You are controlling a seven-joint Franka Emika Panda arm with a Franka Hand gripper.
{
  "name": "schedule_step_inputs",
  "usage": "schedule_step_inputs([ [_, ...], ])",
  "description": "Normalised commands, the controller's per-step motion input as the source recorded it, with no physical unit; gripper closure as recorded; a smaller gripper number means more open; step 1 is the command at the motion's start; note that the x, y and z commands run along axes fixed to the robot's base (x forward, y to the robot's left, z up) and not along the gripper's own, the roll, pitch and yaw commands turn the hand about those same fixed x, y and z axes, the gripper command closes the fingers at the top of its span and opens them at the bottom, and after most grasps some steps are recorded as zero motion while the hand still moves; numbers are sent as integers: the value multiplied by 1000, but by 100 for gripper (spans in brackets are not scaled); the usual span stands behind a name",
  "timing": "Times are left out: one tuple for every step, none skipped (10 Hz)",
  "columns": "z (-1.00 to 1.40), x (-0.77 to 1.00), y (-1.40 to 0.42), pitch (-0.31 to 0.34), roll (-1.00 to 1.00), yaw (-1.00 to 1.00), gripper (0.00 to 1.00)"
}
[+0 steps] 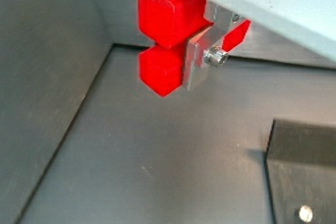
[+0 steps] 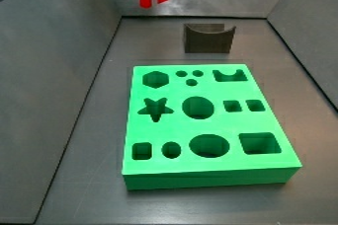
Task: Pick up the double-square object. Move up. Rotate the double-square object. Place the double-square object on the fixture. Regrasp the double-square object. Move to above the board. Insert the double-square object.
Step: Rotate the double-square object.
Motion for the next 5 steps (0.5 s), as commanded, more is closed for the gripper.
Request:
schedule_step_inputs([
  [-3, -5, 18, -2, -8, -1000, 100],
  [-3, -5, 18, -2, -8, -1000, 100],
  [-3, -5, 18, -2, -8, -1000, 100],
  [-3, -5, 18, -2, -9, -1000, 100],
  [-3, -5, 18, -2, -9, -1000, 100],
])
